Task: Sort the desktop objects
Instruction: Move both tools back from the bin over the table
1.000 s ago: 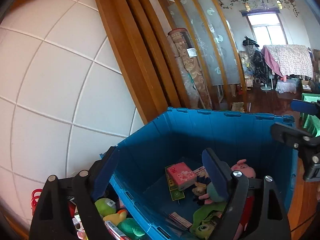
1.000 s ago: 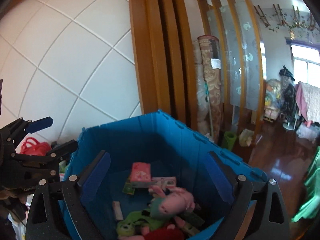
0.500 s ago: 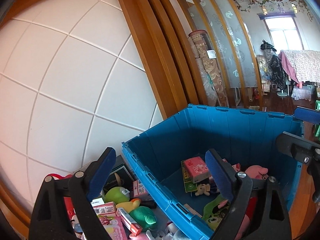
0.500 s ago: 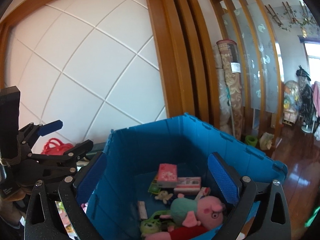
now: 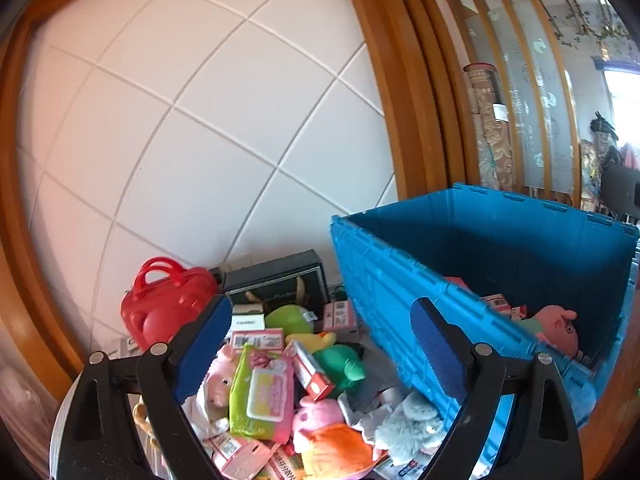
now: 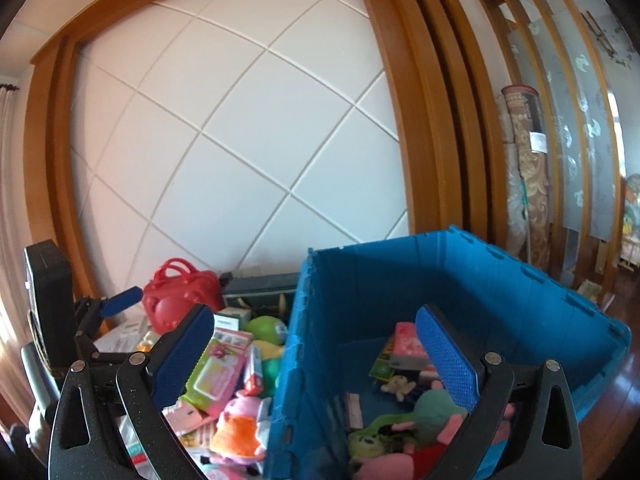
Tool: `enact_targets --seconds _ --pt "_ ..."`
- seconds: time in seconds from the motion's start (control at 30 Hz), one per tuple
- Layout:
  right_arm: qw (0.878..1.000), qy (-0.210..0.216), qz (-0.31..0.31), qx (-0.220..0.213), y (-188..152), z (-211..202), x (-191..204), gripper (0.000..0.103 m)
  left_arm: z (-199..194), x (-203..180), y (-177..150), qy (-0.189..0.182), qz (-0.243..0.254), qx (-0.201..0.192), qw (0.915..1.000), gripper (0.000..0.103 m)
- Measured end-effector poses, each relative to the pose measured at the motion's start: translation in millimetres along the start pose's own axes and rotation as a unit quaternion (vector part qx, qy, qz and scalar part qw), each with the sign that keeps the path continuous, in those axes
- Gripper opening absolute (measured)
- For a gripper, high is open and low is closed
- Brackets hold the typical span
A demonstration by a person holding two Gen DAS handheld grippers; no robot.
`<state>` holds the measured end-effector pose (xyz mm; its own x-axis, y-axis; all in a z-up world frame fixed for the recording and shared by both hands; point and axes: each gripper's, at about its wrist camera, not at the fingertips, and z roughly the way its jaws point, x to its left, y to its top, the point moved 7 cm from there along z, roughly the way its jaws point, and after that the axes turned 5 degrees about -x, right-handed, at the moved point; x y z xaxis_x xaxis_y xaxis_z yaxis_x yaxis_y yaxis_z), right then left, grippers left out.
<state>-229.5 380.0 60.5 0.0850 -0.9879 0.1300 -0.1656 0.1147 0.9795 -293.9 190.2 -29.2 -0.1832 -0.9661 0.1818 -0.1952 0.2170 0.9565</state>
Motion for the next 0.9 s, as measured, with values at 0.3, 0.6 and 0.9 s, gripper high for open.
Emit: enact_targets --seconds 0.3,0.6,0.9 --pt "0.994 0.091 -0.038 0.053 -48 33 117 0.103 -31 124 -98 0.080 -0.039 0.066 0.9939 0.092" --pt "0.975 0.144 -0.063 0.158 -156 68 246 0.103 -77 240 -233 0.125 -0.037 0.180 0.9750 0.092" --pt "0.953 0.188 -0.092 0.218 -234 84 322 0.103 -101 264 -352 0.110 -0.102 0.290 0.9451 0.092"
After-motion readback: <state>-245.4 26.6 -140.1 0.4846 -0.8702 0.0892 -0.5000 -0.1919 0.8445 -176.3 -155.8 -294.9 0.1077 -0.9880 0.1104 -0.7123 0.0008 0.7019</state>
